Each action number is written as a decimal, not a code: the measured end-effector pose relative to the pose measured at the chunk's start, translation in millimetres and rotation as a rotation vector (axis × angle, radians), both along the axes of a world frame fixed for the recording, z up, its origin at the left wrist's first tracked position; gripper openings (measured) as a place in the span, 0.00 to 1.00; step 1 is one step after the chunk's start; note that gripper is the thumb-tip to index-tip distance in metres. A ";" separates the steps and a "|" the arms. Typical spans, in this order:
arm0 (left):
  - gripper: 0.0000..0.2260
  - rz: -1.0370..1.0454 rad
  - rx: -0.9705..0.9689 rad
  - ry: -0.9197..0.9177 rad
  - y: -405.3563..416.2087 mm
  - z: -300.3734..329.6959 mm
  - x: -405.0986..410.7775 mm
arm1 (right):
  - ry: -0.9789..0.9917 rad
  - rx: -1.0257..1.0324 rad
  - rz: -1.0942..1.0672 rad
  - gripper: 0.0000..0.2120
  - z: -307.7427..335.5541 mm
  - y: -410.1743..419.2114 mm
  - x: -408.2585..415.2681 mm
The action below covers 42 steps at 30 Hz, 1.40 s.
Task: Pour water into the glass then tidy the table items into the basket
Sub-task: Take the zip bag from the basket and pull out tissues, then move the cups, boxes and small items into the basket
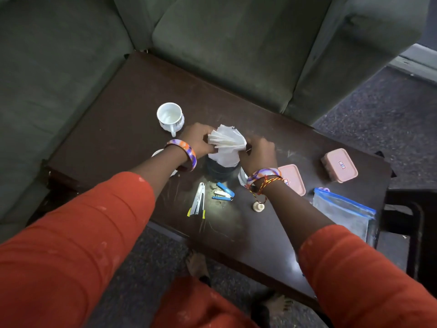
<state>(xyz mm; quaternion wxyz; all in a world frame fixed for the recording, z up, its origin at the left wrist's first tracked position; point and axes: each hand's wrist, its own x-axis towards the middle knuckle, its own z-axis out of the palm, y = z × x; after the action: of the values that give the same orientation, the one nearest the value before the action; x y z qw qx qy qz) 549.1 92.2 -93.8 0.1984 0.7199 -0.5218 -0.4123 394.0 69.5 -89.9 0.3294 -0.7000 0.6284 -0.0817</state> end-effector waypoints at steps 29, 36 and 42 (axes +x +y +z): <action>0.12 0.020 -0.250 0.042 63.1 22.8 -156.6 | -0.162 -0.099 -0.324 0.13 -2.9 68.0 -115.4; 0.20 0.073 0.308 0.217 64.6 -42.1 -263.2 | 0.007 0.069 -0.643 0.23 -49.4 87.2 -278.2; 0.15 0.298 0.428 0.309 44.2 -75.6 -308.6 | -0.010 0.264 -0.688 0.31 -81.3 72.3 -349.3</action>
<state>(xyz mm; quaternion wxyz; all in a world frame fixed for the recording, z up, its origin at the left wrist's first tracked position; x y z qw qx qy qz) 240.5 136.4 -169.5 0.1778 0.7428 -0.2752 -0.5839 44.7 141.8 -171.1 0.3732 -0.3989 0.8305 -0.1090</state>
